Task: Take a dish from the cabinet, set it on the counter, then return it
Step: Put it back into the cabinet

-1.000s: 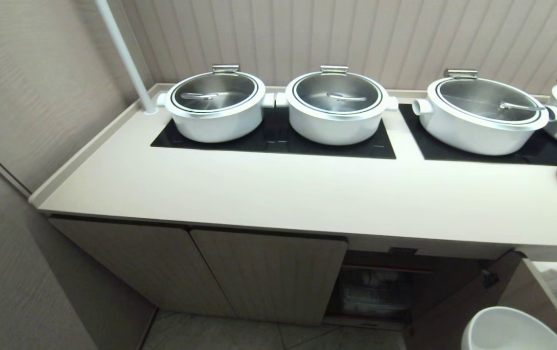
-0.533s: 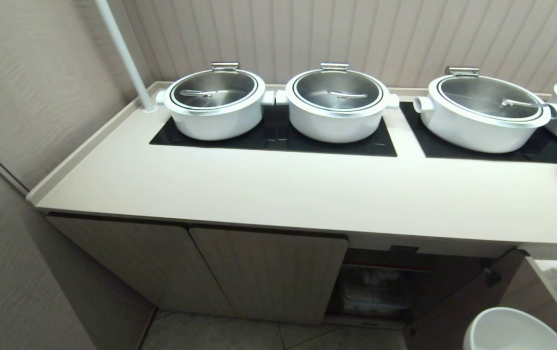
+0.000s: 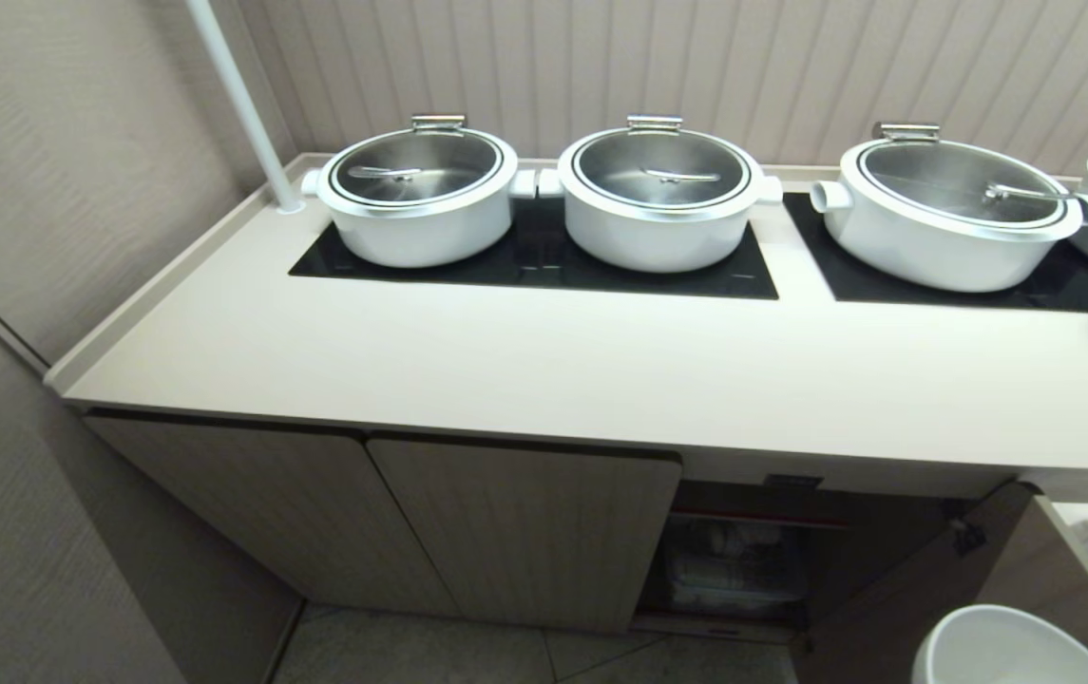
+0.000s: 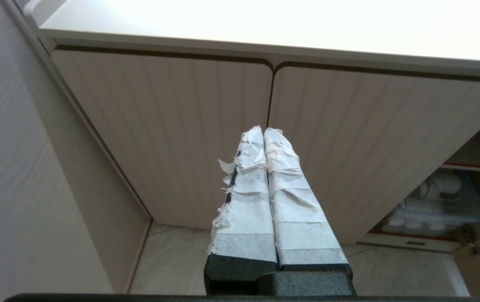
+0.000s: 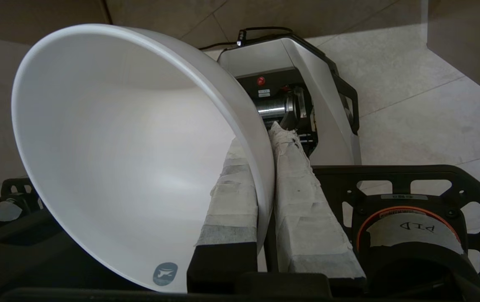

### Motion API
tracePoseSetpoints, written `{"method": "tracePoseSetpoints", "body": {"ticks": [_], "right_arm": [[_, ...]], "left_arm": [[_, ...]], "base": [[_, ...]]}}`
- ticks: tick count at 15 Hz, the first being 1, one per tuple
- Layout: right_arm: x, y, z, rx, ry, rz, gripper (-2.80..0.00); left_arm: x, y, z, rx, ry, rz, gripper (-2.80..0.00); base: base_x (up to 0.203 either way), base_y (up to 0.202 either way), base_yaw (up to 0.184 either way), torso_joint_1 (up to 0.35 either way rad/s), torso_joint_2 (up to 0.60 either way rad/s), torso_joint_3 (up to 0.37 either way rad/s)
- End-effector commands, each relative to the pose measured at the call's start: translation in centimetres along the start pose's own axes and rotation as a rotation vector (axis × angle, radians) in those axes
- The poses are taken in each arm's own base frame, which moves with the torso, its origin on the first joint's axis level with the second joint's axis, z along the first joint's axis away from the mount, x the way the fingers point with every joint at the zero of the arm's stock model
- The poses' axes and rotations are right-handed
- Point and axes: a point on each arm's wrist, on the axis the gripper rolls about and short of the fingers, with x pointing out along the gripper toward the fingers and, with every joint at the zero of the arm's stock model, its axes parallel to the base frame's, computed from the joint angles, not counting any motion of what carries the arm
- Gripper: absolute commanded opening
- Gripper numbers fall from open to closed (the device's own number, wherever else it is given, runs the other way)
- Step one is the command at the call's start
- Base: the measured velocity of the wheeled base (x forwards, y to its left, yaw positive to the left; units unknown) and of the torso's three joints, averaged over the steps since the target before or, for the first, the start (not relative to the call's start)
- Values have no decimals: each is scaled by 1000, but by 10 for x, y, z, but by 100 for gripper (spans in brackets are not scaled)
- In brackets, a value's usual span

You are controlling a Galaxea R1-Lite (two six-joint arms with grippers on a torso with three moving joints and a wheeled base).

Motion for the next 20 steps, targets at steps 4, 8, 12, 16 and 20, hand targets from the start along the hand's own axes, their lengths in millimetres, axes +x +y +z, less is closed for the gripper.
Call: {"method": "tracePoseSetpoints", "body": {"ticks": [4, 8, 12, 16, 20], "right_arm": [[0, 0, -1, 3, 3, -1, -280], [0, -1, -1, 3, 6, -4, -280], [0, -1, -1, 2, 6, -4, -280], [-1, 0, 0, 1, 2, -2, -280], [0, -1, -1, 3, 5, -15, -280]], "left_arm": [[0, 0, 0, -1, -2, 0, -280], [0, 0, 0, -1, -1, 0, -280], [0, 0, 0, -1, -2, 0, -280], [0, 0, 0, -1, 0, 0, -280], [0, 0, 0, -1, -2, 0, -280]], "base": [[0, 0, 0, -84, 187, 94], [0, 0, 0, -112, 246, 127], [0, 0, 0, -136, 294, 159], [0, 0, 0, -145, 310, 163], [0, 0, 0, -145, 316, 166]]}}
